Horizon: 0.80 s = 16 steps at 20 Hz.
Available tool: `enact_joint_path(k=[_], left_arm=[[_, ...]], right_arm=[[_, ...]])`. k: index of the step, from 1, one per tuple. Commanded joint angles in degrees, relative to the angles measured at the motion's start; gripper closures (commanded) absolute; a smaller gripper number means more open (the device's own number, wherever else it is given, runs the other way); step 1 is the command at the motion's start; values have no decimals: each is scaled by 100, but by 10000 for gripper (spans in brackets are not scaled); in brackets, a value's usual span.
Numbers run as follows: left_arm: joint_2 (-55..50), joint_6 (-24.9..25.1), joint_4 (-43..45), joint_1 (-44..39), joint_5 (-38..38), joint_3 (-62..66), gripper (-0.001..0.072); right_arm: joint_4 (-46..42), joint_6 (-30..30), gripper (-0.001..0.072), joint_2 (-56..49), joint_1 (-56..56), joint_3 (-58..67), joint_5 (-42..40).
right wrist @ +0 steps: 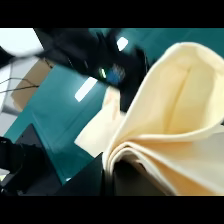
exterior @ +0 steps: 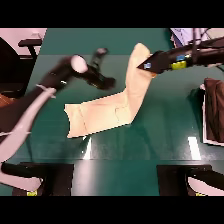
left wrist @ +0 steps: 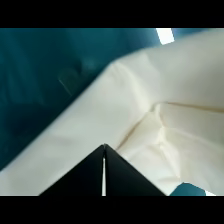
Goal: Fold the shirts.
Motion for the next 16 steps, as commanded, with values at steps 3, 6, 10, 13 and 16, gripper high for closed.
enact_joint_path(k=[3,6,10,13,16], left_arm=[[1853,-81,1163,1530,-382,9,683],[2490,-81,1464,2039,-490,7,683],[2771,-37,1478,2350,-800,9,683],[2769,-37,1456,2350,-1102,7,683],[2769,-37,1449,2347,-1137,7,683]], right_arm=[[0,-98,695,-697,2092,7,-1340],[-7,-413,343,-1405,3248,9,-2162],[-227,-396,161,-1858,3506,157,-1845],[-448,-245,212,-1600,2739,-269,-1453],[-944,11,212,-1019,1598,-1360,-1449]])
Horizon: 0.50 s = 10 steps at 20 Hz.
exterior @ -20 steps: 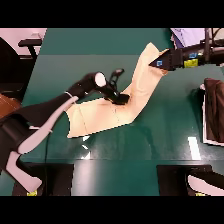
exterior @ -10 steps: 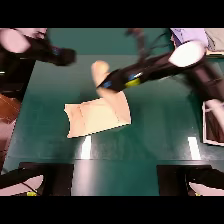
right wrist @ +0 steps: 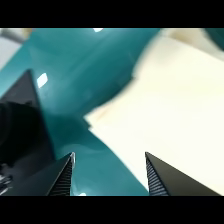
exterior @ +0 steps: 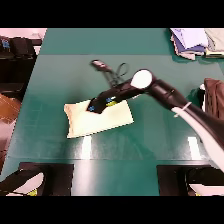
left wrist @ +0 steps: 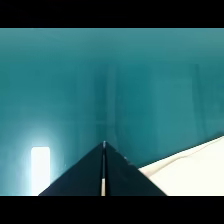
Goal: Fold the shirts.
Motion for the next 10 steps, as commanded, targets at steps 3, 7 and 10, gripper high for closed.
enact_joint_path(k=[3,7,10], left_arm=[[31,13,-92,42,-157,2,683],[7,15,-365,39,-20,-94,683],[-4,13,-505,39,59,-142,683]], right_arm=[[-568,321,166,675,-2061,-1768,208],[-87,308,80,243,-3123,-2286,656],[155,302,81,-378,-3042,-2004,848]])
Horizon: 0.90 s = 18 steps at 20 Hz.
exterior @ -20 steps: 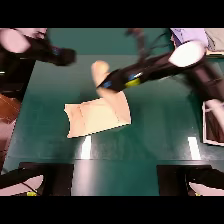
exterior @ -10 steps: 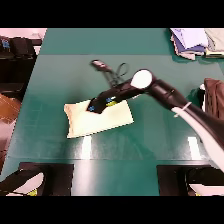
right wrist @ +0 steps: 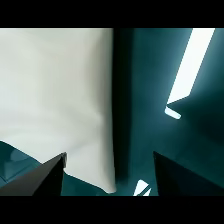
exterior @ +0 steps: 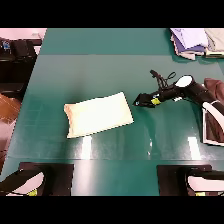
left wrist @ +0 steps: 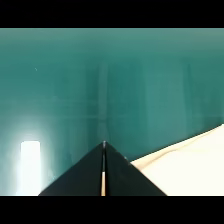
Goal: Fold the shirts.
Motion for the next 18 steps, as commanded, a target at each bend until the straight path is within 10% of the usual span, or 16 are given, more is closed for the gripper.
enact_joint_path(k=[1,5,8,11,18], left_arm=[[-11,0,-205,-2,83,-42,682],[-11,0,-249,-2,116,-42,683],[-11,0,-275,-2,118,-42,682],[-11,2,-426,-2,98,-42,683],[-11,0,-531,-776,247,-42,684]], right_arm=[[348,11,81,-616,-92,170,269],[695,11,90,-1532,695,1005,378],[883,0,248,-2085,1307,1711,402],[839,-61,696,-2258,1561,2288,251],[219,284,696,-1290,44,2747,-37]])
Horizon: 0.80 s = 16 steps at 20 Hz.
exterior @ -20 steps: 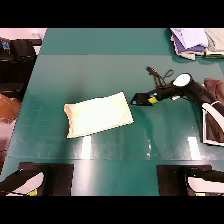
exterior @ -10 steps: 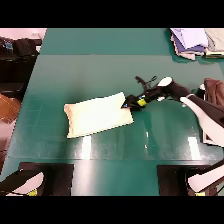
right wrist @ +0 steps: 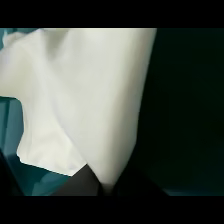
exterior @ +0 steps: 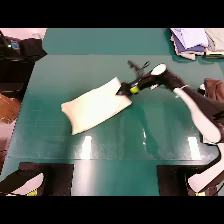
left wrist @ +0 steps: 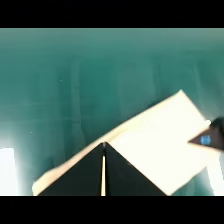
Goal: Fold the shirts.
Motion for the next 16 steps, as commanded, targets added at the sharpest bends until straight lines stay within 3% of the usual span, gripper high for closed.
enact_joint_path(k=[1,4,10,16], left_arm=[[-2,-2,-35,-507,168,0,684],[-2,-4,-37,-951,450,2,683],[-2,-9,-39,-1541,903,0,683],[-4,-31,-57,-1644,918,0,683]], right_arm=[[-726,378,696,662,-1119,155,-177],[-1211,431,696,1322,-2492,155,-173],[-1204,431,696,2017,-5163,155,-284],[-1082,428,695,2020,-6376,157,-455]])
